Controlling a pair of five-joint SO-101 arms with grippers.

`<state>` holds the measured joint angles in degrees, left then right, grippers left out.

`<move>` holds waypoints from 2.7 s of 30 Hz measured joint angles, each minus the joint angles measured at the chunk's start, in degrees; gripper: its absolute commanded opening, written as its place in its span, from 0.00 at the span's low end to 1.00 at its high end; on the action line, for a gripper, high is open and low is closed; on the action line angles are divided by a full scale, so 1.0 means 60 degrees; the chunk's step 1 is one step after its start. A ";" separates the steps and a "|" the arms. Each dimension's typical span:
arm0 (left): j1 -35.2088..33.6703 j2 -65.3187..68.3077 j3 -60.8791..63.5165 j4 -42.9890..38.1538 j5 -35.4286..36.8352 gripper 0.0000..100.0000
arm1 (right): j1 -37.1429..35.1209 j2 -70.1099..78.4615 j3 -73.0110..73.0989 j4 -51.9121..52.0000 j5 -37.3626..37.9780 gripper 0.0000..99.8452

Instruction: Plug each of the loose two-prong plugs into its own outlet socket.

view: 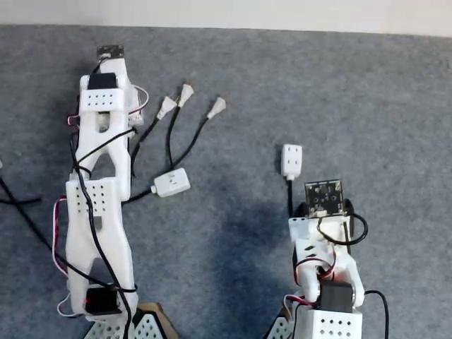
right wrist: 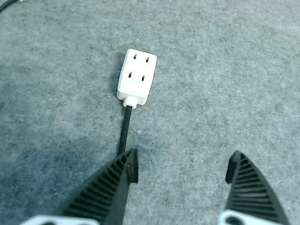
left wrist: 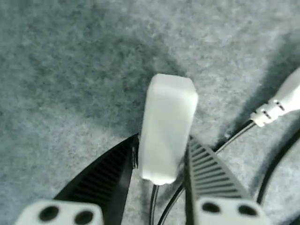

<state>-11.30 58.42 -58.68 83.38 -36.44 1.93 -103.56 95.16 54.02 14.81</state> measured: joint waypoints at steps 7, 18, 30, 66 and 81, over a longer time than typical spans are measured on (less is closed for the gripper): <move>0.0029 0.0000 -0.1612 0.1201 0.0000 0.20 | 0.0000 0.0000 0.0000 0.0000 0.0000 0.29; 0.0513 0.0117 -0.2608 0.1963 0.0029 0.20 | 0.0000 0.0000 0.0000 0.0000 0.0000 0.29; 0.0938 0.0425 -0.2667 0.1963 0.0088 0.20 | 0.0000 0.0000 0.0015 0.0000 0.0000 0.29; 0.1143 0.1216 -0.3136 0.1744 0.0088 0.20 | 0.0000 0.0000 0.0015 0.0000 0.0000 0.29; 0.0059 0.1216 -0.3136 0.1729 -0.0103 0.20 | 0.0000 0.0000 0.0015 0.0000 0.0000 0.29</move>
<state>-10.95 65.71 -77.49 93.76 -37.05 1.93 -103.56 95.25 54.02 14.81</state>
